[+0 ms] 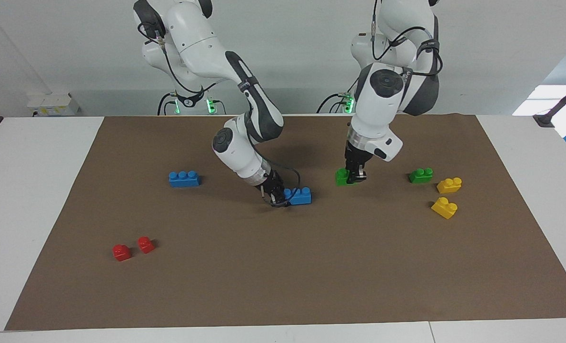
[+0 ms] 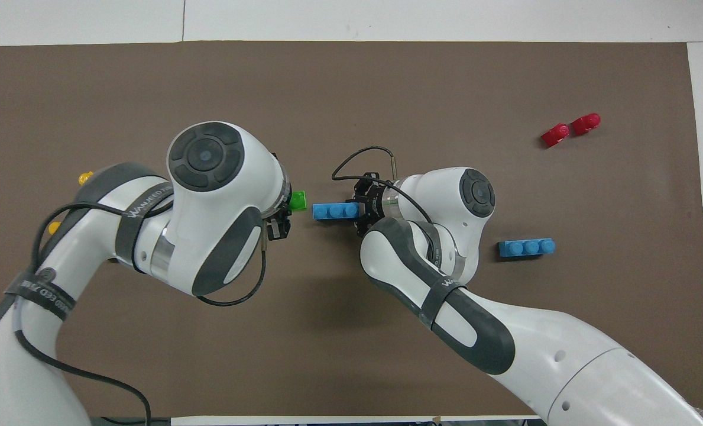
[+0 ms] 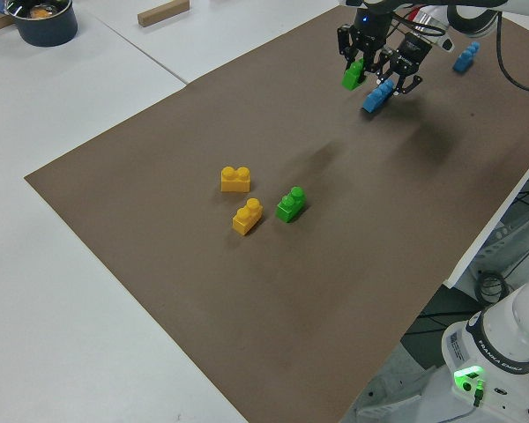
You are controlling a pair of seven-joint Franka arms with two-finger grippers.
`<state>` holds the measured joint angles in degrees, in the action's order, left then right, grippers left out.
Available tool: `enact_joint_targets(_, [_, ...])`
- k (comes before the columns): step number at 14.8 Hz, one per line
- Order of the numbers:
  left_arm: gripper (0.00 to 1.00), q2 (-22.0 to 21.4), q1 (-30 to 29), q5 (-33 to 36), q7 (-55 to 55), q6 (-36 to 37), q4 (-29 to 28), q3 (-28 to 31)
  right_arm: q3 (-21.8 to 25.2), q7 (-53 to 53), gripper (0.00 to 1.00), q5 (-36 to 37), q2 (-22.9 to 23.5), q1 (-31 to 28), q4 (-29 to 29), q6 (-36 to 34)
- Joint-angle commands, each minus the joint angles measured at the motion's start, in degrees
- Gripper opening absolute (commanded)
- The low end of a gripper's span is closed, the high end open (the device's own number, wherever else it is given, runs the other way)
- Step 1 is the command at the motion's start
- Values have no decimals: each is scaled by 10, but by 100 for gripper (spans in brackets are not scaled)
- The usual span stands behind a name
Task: Remove green block with left arm and hold with right
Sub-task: 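Carry the green brick with the left gripper while the right gripper carries the blue brick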
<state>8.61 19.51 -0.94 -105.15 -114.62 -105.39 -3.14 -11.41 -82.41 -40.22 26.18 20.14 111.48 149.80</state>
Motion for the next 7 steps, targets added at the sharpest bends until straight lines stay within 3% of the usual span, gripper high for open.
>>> enact_joint_targets(1, [0, -23, -56, 3, 140, -5, -47, -6, 0, 10, 0, -18, 9, -8, -5, 8])
enact_joint_targets(5, [0, -68, -111, 2, 275, -120, -181, -5, 3, 10, 0, -13, 1, -39, -53, -75])
enact_joint_targets(7, [0, -71, -141, 2, 345, -140, -204, -6, 5, 15, 0, -3, -12, -76, -82, -136])
